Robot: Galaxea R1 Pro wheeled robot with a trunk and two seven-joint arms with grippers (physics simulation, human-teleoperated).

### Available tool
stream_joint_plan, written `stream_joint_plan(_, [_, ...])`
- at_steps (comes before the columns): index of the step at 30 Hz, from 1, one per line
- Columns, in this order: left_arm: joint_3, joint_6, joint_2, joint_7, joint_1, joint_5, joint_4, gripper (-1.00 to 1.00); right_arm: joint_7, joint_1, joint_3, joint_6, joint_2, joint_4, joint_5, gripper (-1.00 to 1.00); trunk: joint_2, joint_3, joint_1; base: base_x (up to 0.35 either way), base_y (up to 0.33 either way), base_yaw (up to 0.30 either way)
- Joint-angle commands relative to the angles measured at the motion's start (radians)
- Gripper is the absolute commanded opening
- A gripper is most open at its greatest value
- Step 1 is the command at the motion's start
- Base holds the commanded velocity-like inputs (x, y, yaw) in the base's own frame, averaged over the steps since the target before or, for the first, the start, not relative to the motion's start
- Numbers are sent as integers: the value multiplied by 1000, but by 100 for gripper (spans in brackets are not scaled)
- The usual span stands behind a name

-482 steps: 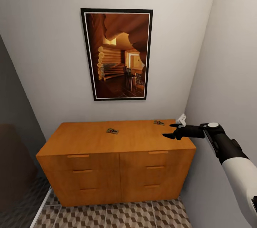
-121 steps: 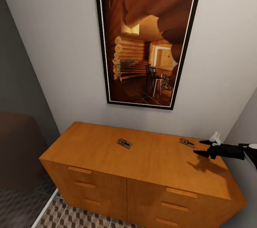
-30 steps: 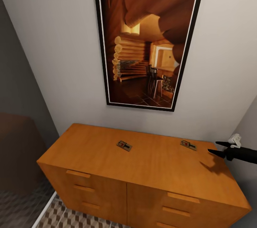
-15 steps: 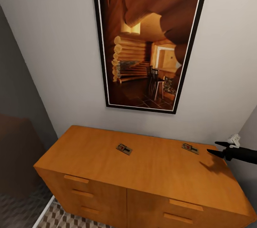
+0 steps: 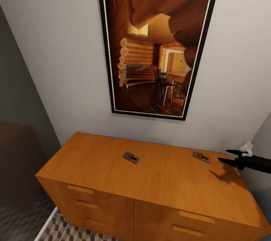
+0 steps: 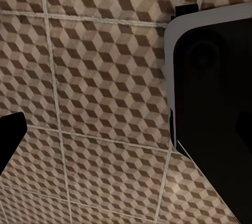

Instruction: Take the four mousetraps from the cabinet in the bathroom and place them on the bathroom floor. Make sure all four end up on the same floor surface, and ensure that at least two of them are either under or directly next to the same bathroom sink.

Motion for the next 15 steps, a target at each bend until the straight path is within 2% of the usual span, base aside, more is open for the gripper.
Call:
stream_joint_plan(1, [-9, 2, 0, 1, -1, 9, 1, 100, 3, -1, 1, -6, 0, 1, -1, 100, -2, -3, 1, 0, 0, 0])
stream_joint_plan(15, [-9, 2, 0, 1, -1, 10, 1, 100, 3, -1, -2, -5, -3, 1, -1, 100, -2, -21, 1, 0, 0, 0])
